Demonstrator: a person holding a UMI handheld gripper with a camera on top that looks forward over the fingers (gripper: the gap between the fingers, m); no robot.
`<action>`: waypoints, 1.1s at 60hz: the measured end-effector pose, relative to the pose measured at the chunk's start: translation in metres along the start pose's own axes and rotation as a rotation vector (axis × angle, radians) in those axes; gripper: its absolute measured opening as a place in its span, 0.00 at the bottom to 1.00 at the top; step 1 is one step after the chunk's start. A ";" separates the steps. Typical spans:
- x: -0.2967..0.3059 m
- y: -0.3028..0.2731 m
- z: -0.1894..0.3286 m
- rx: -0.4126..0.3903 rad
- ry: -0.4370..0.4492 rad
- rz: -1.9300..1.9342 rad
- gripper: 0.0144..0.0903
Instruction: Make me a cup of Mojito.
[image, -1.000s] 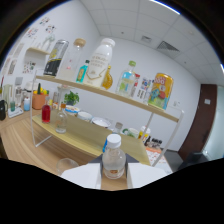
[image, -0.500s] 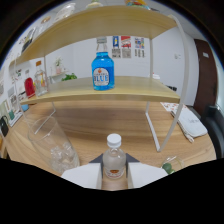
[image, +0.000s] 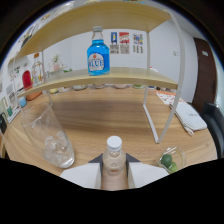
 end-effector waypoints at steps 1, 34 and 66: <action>0.001 0.001 -0.001 -0.002 0.003 -0.002 0.31; -0.023 -0.079 -0.117 0.167 0.115 -0.013 0.94; -0.155 -0.041 -0.164 0.091 0.030 0.050 0.93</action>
